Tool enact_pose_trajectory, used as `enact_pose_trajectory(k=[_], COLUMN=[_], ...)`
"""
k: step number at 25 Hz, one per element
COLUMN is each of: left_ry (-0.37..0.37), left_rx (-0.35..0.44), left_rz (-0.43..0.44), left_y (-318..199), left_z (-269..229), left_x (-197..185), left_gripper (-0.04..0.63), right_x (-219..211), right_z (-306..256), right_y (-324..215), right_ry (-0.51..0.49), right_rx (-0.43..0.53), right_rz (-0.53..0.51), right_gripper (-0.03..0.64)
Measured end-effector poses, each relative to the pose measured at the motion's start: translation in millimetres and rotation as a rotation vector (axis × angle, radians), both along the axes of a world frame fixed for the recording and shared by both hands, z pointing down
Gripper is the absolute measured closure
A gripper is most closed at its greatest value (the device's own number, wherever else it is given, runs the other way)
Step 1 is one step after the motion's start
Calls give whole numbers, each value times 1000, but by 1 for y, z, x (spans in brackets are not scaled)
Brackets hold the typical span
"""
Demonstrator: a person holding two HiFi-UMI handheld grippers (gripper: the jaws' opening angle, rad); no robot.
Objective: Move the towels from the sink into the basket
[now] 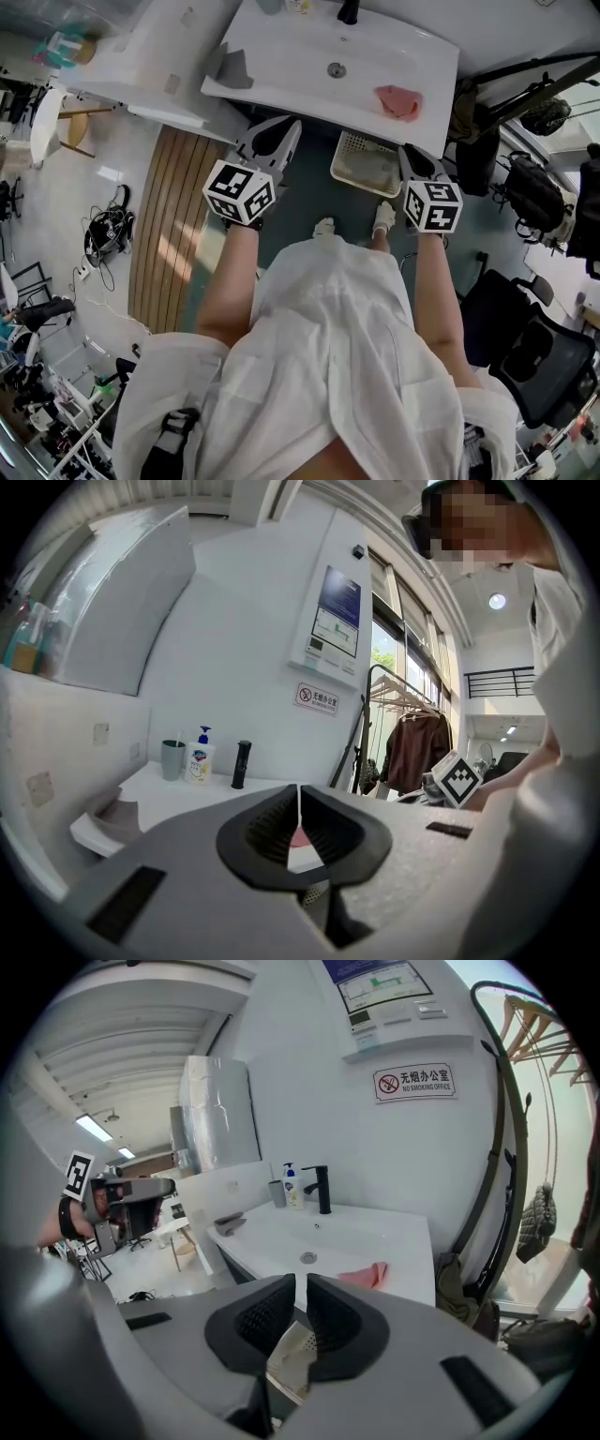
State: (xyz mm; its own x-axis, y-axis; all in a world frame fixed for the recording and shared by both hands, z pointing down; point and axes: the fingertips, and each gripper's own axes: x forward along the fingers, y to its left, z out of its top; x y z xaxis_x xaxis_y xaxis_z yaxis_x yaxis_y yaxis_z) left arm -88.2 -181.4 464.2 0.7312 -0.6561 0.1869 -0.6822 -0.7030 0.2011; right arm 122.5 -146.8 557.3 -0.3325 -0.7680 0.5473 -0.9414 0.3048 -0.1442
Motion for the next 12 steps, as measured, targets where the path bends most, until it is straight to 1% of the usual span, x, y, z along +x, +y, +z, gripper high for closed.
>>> enact_pose_trajectory(k=[6, 12], left_ry=[1, 1], left_rx=[4, 13], left_rz=[-4, 2], left_y=[-2, -6], left_z=[-2, -7], left_x=[0, 7], left_gripper=[580, 580], right_x=[7, 19], right_z=[-13, -16], right_y=[-4, -6], right_ry=[-2, 14], right_rx=[28, 29], right_rz=[7, 12], right_gripper=[577, 577])
